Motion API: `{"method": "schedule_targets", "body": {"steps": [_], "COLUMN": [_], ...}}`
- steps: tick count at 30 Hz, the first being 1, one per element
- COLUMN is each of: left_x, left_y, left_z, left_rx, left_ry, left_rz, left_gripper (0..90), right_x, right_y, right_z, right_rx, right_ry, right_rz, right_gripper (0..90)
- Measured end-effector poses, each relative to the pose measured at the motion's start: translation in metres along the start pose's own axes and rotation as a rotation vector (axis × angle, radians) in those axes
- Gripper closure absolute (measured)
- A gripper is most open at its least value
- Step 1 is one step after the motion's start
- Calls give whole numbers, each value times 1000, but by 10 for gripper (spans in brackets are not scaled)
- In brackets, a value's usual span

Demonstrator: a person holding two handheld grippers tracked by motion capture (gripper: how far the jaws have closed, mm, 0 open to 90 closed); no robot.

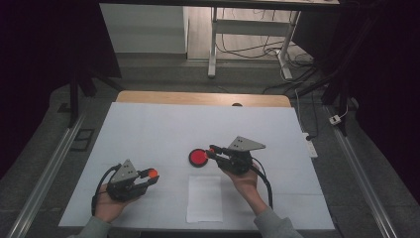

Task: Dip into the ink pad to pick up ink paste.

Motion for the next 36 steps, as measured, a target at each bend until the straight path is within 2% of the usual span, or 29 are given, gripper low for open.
{"method": "schedule_targets", "body": {"steps": [21, 26, 36], "left_x": [1, 1, 0], "left_y": [-1, 0, -1], "left_z": [-1, 0, 0], "left_rx": [4, 0, -4], "left_ry": [1, 4, 0], "left_rz": [-1, -8, -18], "left_gripper": [651, 651, 651], "right_x": [-10, -13, -17], "right_y": [-26, -31, -47], "right_z": [-5, -9, -20], "right_rx": [33, 57, 101], "right_ry": [10, 23, 3], "right_rz": [-9, -18, -22], "right_gripper": [723, 724, 724]}}
Point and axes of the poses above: each handheld gripper's, and its own axes: y roughly backward along the jaws, z roughly out of its top, x roughly to its left, the point moved 7 cm from there along -y, roughly forward along the jaws, and after that the axes turned 6 degrees about -x, right-handed, at the moved point
